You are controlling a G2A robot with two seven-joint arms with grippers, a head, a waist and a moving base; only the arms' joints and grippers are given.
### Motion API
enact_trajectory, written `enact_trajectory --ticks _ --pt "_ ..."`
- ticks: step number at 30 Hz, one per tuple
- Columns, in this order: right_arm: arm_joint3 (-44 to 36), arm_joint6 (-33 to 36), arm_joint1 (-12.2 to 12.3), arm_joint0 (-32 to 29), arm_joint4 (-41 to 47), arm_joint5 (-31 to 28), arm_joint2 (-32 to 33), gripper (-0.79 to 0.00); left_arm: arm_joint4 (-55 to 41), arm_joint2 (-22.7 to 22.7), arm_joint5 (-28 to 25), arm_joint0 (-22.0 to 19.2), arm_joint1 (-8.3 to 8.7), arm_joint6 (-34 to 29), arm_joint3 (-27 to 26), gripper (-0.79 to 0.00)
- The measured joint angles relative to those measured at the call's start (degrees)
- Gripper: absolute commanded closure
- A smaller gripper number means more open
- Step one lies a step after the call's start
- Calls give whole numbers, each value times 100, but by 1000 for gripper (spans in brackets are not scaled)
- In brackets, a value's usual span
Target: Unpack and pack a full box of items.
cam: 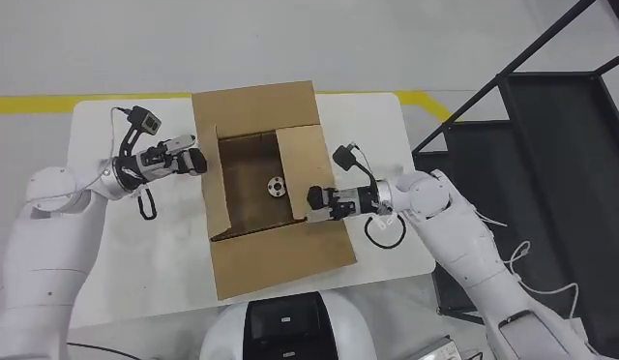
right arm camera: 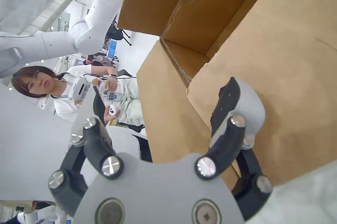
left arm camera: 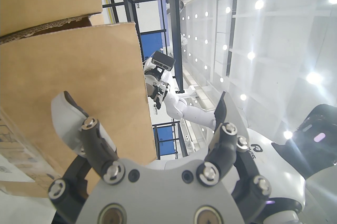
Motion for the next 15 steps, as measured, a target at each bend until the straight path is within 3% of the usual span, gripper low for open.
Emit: enact_trajectory --ticks 9,15 --pt "142 -167 37 41 -312 -15 -77 -785 506 432 -147 -44 -58 236 62 -785" --pt "-107 -203 110 -94 -290 -136 52 -785 777 426 -277 4 -23 244 -111 -785"
